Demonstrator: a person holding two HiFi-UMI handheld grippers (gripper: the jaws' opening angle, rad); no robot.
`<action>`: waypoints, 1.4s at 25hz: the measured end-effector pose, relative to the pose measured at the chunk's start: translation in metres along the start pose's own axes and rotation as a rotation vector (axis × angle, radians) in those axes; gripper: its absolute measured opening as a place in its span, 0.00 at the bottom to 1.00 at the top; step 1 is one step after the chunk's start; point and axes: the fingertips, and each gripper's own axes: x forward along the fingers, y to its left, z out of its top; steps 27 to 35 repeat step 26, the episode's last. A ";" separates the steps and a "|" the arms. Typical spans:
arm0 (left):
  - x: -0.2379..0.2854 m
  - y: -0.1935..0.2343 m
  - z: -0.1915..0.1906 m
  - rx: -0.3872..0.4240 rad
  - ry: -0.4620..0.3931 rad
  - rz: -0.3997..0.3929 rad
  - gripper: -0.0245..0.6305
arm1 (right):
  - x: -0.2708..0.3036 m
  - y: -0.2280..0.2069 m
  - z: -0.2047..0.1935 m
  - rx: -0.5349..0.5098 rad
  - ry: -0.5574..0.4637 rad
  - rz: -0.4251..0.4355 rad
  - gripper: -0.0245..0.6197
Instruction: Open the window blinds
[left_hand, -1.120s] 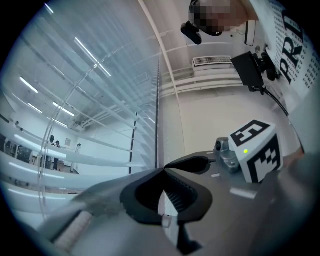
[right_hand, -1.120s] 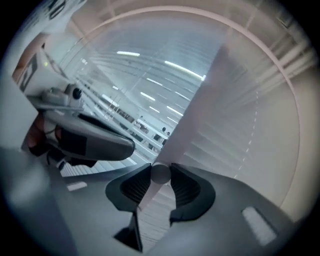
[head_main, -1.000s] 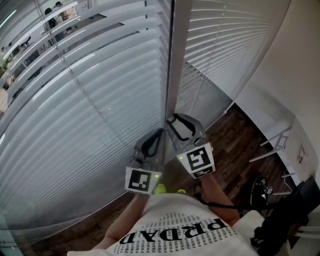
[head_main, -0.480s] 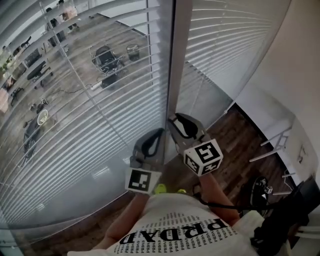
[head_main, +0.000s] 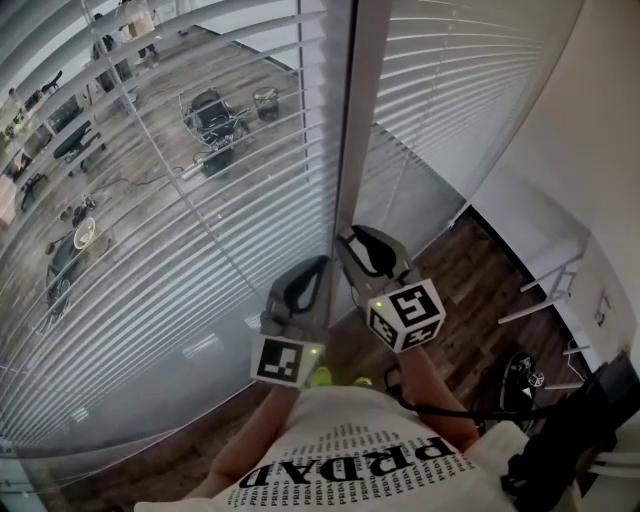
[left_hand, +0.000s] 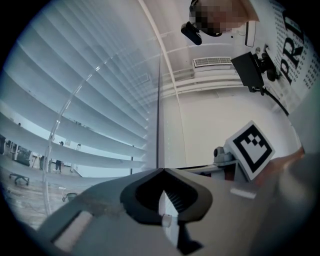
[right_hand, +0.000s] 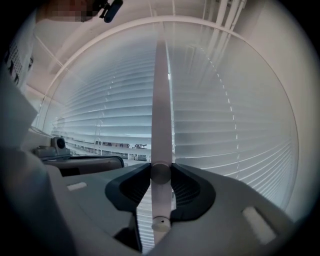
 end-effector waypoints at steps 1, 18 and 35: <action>0.000 0.000 0.000 0.000 -0.001 -0.001 0.03 | 0.000 0.000 0.000 -0.009 -0.001 -0.006 0.24; 0.000 -0.001 -0.001 0.008 0.000 -0.008 0.03 | -0.001 -0.001 -0.001 -0.015 -0.005 -0.017 0.24; -0.003 -0.003 -0.004 0.005 -0.005 -0.008 0.03 | -0.003 0.002 -0.005 -0.020 -0.007 -0.016 0.24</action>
